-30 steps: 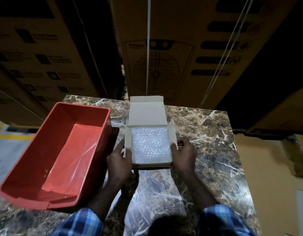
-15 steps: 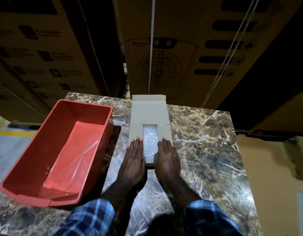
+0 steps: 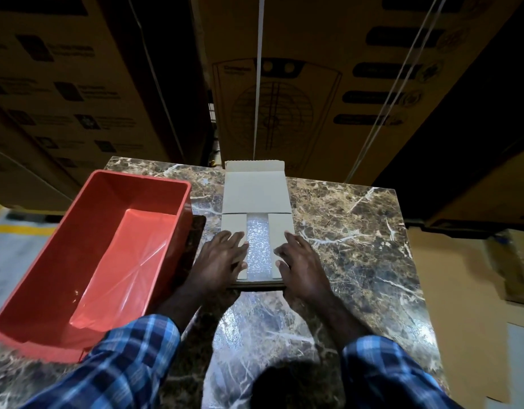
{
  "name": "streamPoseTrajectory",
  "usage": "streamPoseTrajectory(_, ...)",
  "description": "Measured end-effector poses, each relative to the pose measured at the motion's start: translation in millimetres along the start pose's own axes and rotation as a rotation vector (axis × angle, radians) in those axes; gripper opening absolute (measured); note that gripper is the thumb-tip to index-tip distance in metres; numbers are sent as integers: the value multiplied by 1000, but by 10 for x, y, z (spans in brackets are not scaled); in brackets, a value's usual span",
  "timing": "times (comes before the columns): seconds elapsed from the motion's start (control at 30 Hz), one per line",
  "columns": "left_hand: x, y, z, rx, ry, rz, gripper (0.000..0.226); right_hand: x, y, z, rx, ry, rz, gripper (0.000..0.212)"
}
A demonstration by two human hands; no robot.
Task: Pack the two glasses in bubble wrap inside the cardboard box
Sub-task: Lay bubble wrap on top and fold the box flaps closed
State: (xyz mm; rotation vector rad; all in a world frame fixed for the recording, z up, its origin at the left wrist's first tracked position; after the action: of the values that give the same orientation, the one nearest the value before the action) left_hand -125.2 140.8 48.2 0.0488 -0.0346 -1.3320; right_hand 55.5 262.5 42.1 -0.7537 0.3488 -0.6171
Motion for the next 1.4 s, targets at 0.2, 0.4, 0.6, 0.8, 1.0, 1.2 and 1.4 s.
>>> streamPoseTrajectory(0.2,-155,106,90,-60,-112,-66,81,-114,-102,104,108,-124,-1,26)
streamPoseTrajectory(0.4,-335,246,115,-328,-319,-209,96,-168,-178,145,154,-178,24,40)
streamPoseTrajectory(0.6,-459,308,88,-254,-496,-265,100,-248,-19,198,13,-122,-125,18)
streamPoseTrajectory(0.8,-480,278,74,-172,-526,-263,110,-686,-21,461,-320,303,-397,14)
streamPoseTrajectory(1.0,-472,249,62,-137,-531,-270,111,-1328,42,281,-666,113,-720,35)
streamPoseTrajectory(1.2,-441,227,22,-152,-482,-268,112,-1240,59,327,-774,256,-592,40)
streamPoseTrajectory(1.4,-406,168,-15,-53,-440,-243,100,-856,30,390,-755,325,-488,22)
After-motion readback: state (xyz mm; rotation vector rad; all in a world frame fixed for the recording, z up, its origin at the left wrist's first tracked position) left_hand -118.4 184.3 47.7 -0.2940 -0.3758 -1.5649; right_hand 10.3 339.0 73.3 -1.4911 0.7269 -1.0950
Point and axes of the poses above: each hand's wrist, its own x-axis away from the middle knuckle, its own z-axis out of the back of the hand, y = z × x, the point moved 3 cm from there along -x, towards the middle knuckle, and after that the axes turned 14 degrees about -x, right-handed, at the moved point
